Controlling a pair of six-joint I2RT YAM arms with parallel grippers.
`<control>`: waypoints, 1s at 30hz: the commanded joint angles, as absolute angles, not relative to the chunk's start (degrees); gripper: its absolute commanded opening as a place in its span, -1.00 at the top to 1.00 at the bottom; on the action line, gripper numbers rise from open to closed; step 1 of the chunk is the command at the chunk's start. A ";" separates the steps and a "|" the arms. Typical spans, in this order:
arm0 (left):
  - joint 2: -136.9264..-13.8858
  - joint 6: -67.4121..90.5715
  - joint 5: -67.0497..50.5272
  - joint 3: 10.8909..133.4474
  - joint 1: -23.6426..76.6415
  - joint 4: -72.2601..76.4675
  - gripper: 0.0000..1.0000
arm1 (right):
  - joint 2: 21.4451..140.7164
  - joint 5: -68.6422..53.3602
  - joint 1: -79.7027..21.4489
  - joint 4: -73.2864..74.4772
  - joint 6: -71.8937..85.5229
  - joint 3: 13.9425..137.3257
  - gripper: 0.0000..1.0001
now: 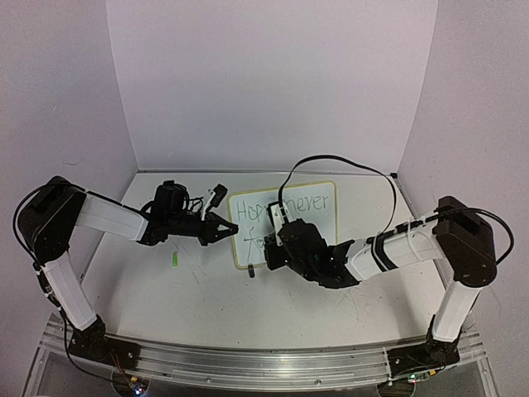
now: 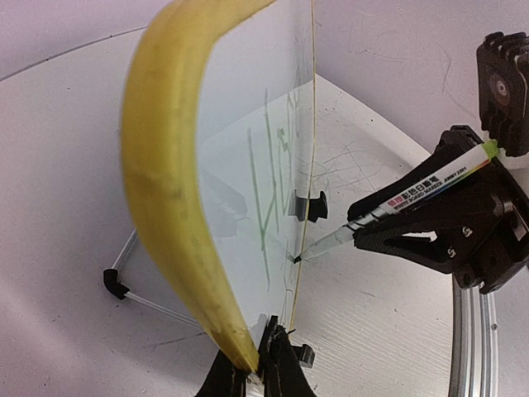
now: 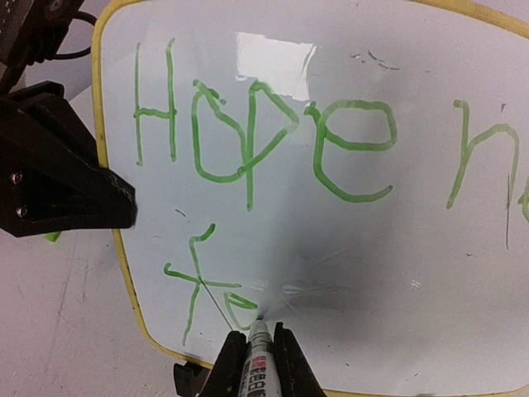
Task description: Write a sentence on the whiteboard
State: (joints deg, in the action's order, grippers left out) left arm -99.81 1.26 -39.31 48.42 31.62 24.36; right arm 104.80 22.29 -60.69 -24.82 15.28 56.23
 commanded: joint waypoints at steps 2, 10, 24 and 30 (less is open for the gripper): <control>-102.08 -5.11 -29.09 49.03 30.94 19.25 1.00 | 102.06 26.39 -58.96 -26.73 13.42 58.21 1.00; -102.08 -5.11 -29.04 48.99 30.94 19.25 1.00 | 103.15 24.70 -59.04 -26.85 14.14 58.17 1.00; -102.04 -5.17 -29.03 48.95 30.94 19.17 1.00 | 102.65 26.13 -58.84 -27.87 12.75 59.41 1.00; -101.98 -5.19 -29.05 48.95 30.94 19.15 1.00 | 103.55 25.25 -58.83 -27.44 13.38 59.32 1.00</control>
